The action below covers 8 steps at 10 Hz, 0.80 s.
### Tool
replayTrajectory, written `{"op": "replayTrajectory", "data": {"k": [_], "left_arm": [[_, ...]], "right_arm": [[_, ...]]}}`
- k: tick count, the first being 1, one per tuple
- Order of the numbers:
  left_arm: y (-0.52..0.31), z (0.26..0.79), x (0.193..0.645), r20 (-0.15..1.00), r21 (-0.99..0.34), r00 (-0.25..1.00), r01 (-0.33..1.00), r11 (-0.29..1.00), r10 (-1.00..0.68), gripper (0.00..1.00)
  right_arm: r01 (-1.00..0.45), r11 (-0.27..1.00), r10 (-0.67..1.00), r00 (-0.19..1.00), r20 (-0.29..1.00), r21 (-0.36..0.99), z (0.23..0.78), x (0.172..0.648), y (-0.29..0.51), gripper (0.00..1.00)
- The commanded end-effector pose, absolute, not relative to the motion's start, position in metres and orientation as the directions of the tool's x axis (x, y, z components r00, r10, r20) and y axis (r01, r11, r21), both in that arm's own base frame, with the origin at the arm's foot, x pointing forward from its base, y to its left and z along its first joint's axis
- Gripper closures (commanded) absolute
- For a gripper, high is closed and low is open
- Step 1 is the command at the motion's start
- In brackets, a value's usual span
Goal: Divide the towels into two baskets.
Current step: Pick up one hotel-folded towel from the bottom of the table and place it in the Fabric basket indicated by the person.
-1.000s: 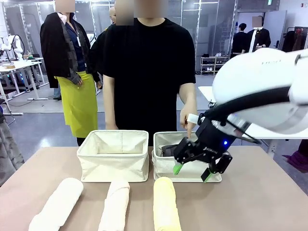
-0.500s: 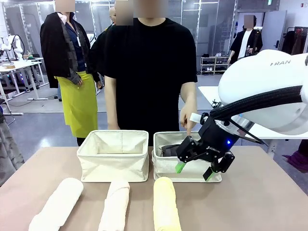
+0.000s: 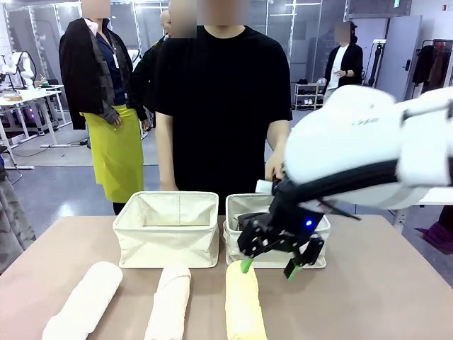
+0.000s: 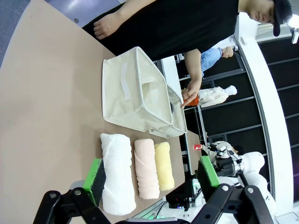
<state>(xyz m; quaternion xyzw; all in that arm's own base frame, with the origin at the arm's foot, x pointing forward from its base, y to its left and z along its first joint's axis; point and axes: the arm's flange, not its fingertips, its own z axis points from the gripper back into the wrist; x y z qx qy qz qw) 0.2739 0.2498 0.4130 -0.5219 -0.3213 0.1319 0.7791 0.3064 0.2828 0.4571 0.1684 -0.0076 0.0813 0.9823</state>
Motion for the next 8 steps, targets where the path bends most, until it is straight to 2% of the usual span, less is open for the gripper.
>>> {"op": "replayTrajectory", "data": {"k": [1,4,8], "left_arm": [[0.251,0.414,0.272,0.368,-0.899,0.753,0.138,0.416,0.546,0.00],[0.251,0.414,0.272,0.368,-0.899,0.753,0.138,0.416,0.546,0.00],[0.251,0.414,0.272,0.368,-0.899,0.753,0.138,0.416,0.546,0.00]], "right_arm": [[-0.084,0.968,0.079,0.996,0.031,0.238,0.443,0.312,0.315,0.00],[-0.065,0.992,0.058,0.996,0.070,0.107,0.418,0.308,0.347,0.00],[-0.001,0.998,-0.006,0.993,0.116,0.060,0.394,0.314,0.362,0.00]]}}
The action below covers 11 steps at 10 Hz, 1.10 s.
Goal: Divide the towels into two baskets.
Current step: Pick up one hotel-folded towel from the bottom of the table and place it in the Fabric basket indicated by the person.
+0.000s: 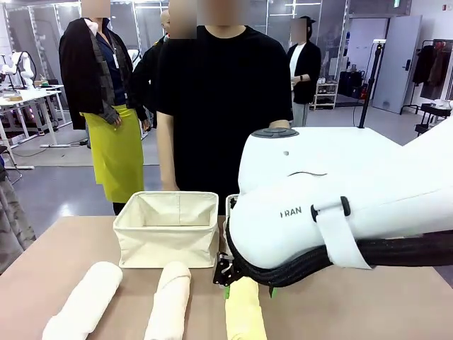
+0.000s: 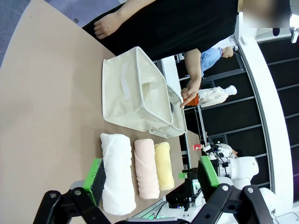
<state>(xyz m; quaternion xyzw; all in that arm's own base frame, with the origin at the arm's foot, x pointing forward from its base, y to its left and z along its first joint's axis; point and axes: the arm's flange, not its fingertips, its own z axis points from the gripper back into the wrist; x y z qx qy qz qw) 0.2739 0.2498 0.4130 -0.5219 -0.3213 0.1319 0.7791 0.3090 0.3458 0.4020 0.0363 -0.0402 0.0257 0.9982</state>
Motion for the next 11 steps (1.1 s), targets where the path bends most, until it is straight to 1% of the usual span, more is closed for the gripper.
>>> {"op": "replayTrajectory", "data": {"k": [1,3,5,11], "left_arm": [[0.251,0.414,0.272,0.368,-0.899,0.753,0.138,0.416,0.546,0.00],[0.251,0.414,0.272,0.368,-0.899,0.753,0.138,0.416,0.546,0.00],[0.251,0.414,0.272,0.368,-0.899,0.753,0.138,0.416,0.546,0.00],[0.251,0.414,0.272,0.368,-0.899,0.753,0.138,0.416,0.546,0.00]], "right_arm": [[0.015,0.998,-0.023,0.991,0.130,0.061,0.387,0.320,0.363,0.00],[0.020,0.997,-0.031,0.990,0.140,0.081,0.373,0.328,0.367,0.00],[0.055,0.998,-0.059,0.986,0.153,0.028,0.357,0.333,0.375,0.00],[0.131,0.991,-0.134,0.984,0.118,0.031,0.320,0.337,0.377,0.00]]}}
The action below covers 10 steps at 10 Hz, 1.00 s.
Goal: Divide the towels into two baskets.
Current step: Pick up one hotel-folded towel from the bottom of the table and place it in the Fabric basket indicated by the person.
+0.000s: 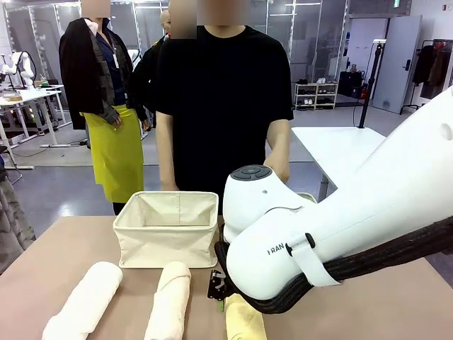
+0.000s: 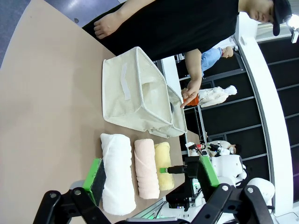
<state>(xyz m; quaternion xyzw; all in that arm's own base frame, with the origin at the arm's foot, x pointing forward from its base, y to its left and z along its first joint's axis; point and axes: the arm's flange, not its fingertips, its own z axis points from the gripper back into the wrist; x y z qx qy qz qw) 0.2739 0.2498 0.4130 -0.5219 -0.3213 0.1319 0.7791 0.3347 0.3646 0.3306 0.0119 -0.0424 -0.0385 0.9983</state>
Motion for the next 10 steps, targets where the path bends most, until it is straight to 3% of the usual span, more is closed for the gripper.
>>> {"op": "replayTrajectory", "data": {"k": [1,2,3,4,5,6,7,9,10], "left_arm": [[0.251,0.414,0.272,0.368,-0.899,0.753,0.138,0.416,0.546,0.00],[0.251,0.414,0.272,0.368,-0.899,0.753,0.138,0.416,0.546,0.00],[0.251,0.414,0.272,0.368,-0.899,0.753,0.138,0.416,0.546,0.00],[0.251,0.414,0.272,0.368,-0.899,0.753,0.138,0.416,0.546,0.00],[0.251,0.414,0.272,0.368,-0.899,0.753,0.138,0.416,0.546,0.00],[0.251,0.414,0.272,0.368,-0.899,0.753,0.138,0.416,0.546,0.00],[0.251,0.414,0.272,0.368,-0.899,0.753,0.138,0.416,0.546,0.00],[0.251,0.414,0.272,0.368,-0.899,0.753,0.138,0.416,0.546,0.00],[0.251,0.414,0.272,0.368,-0.899,0.753,0.138,0.416,0.546,0.00]], "right_arm": [[0.132,0.991,-0.134,0.984,0.120,0.024,0.318,0.337,0.377,0.00],[0.128,0.992,-0.130,0.984,0.124,0.019,0.317,0.338,0.377,0.06],[0.127,0.992,-0.129,0.984,0.125,0.024,0.315,0.338,0.377,0.20],[0.131,0.991,-0.133,0.983,0.123,0.028,0.315,0.339,0.375,0.26],[0.129,0.991,-0.131,0.984,0.124,0.027,0.315,0.338,0.375,0.40],[0.130,0.991,-0.132,0.984,0.123,0.026,0.316,0.338,0.374,0.46],[0.130,0.991,-0.132,0.984,0.121,0.022,0.317,0.338,0.373,0.60],[0.117,0.993,-0.117,0.986,0.119,0.008,0.329,0.337,0.371,0.77],[0.099,0.995,-0.101,0.987,0.128,0.018,0.351,0.332,0.366,0.77]]}}
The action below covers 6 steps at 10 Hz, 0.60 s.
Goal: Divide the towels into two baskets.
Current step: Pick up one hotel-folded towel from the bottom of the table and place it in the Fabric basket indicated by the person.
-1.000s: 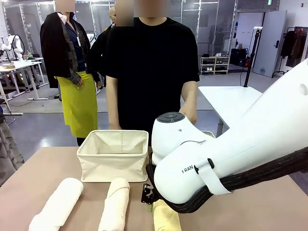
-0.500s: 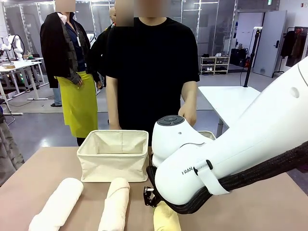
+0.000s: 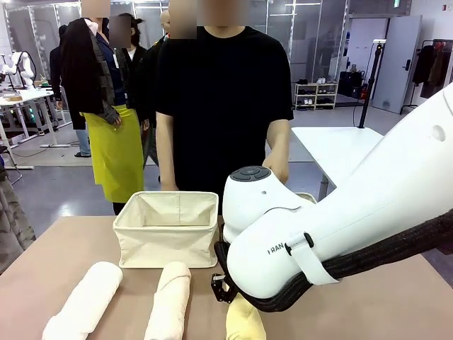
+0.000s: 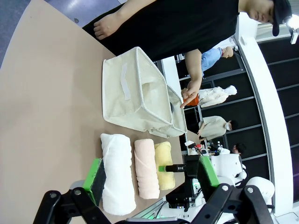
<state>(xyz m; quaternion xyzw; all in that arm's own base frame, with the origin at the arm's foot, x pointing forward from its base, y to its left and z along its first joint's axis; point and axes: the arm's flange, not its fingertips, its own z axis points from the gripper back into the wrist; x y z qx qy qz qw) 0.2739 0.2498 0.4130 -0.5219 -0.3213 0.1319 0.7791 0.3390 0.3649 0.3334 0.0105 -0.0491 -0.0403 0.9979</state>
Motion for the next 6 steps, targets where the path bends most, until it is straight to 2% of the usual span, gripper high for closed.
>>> {"op": "replayTrajectory", "data": {"k": [1,3,4,5,6], "left_arm": [[0.251,0.414,0.272,0.368,-0.899,0.753,0.138,0.416,0.546,0.00],[0.251,0.414,0.272,0.368,-0.899,0.753,0.138,0.416,0.546,0.00],[0.251,0.414,0.272,0.368,-0.899,0.753,0.138,0.416,0.546,0.00],[0.251,0.414,0.272,0.368,-0.899,0.753,0.138,0.416,0.546,0.00],[0.251,0.414,0.272,0.368,-0.899,0.753,0.138,0.416,0.546,0.00]], "right_arm": [[0.070,0.997,-0.075,0.987,0.141,0.042,0.385,0.326,0.357,0.77],[-0.093,0.996,0.091,0.980,0.177,0.006,0.440,0.315,0.336,0.77],[-0.135,0.990,0.128,0.977,0.168,0.036,0.460,0.317,0.321,0.77],[-0.161,0.987,0.162,0.965,0.206,-0.022,0.471,0.320,0.309,0.77],[-0.189,0.982,0.183,0.961,0.205,0.010,0.477,0.321,0.306,0.77]]}}
